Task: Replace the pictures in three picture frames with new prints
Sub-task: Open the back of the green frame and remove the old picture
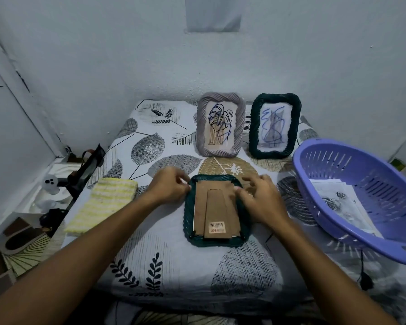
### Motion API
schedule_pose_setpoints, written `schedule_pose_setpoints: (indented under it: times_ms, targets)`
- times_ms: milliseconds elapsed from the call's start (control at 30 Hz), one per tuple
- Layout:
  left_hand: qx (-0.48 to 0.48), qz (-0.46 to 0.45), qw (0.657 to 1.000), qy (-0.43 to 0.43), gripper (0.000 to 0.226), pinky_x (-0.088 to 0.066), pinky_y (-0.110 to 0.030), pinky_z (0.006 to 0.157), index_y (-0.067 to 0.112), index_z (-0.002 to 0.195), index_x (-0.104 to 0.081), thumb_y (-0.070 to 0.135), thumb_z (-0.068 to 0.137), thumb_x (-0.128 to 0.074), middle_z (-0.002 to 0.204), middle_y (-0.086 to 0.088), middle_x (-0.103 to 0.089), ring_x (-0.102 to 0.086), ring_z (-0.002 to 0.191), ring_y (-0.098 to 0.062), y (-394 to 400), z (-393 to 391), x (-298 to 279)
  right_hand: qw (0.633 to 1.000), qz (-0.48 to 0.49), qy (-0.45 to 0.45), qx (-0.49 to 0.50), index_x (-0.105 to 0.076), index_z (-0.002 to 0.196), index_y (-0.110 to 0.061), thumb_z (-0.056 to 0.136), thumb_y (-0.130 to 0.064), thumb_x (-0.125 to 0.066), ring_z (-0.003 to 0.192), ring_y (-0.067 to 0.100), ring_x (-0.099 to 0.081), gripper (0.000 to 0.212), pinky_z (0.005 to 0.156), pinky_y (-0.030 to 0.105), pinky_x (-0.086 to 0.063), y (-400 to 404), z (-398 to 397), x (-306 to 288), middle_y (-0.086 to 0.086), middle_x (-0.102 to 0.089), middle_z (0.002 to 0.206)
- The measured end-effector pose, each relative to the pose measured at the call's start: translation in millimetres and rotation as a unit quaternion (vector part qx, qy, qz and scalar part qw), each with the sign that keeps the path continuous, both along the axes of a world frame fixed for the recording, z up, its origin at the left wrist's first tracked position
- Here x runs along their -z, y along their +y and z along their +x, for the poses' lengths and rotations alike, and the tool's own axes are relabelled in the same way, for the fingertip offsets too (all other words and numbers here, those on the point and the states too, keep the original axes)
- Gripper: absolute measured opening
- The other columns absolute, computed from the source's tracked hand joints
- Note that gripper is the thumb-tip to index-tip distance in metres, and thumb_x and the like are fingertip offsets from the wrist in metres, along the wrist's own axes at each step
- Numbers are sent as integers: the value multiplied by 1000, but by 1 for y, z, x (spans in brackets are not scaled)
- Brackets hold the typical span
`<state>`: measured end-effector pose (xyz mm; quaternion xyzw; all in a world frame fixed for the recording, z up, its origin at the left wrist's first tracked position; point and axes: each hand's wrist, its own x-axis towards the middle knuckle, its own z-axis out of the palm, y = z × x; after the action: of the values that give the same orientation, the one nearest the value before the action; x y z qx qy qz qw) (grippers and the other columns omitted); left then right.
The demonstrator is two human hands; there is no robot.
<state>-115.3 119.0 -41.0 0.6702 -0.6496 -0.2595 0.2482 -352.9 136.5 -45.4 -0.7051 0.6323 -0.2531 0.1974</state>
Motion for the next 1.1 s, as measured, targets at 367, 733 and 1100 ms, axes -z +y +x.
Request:
schedule_pose_setpoints:
  times_ms: [367, 733, 1100]
  targets:
    - [-83, 25, 995, -41, 38, -54, -35, 68, 5, 73, -71, 42, 75, -77, 69, -8, -68, -63, 66, -20, -39, -20, 2, 986, 155, -63, 19, -57, 64, -10, 74, -30, -81, 58, 16, -52, 33, 55, 29, -42, -79, 11, -11, 5, -58, 62]
    - [-95, 30, 995, 4, 27, -58, -35, 69, 6, 71, -71, 28, 66, -86, 74, -10, -71, -67, 72, -23, -40, -19, 5, 974, 196, -108, 38, -57, 70, -8, 72, -16, -83, 49, 15, -53, 28, 47, 27, -42, -78, 12, -7, 6, -62, 65]
    - [-89, 90, 980, 153, 15, -53, -24, 44, -3, 77, -72, 7, 70, -82, 70, -17, -69, -59, 43, -18, -41, -8, 5, 951, 256, -170, 46, -65, 82, 4, 79, -1, -74, 30, 9, -42, 11, 33, 19, -29, -79, 5, -11, 11, -56, 56]
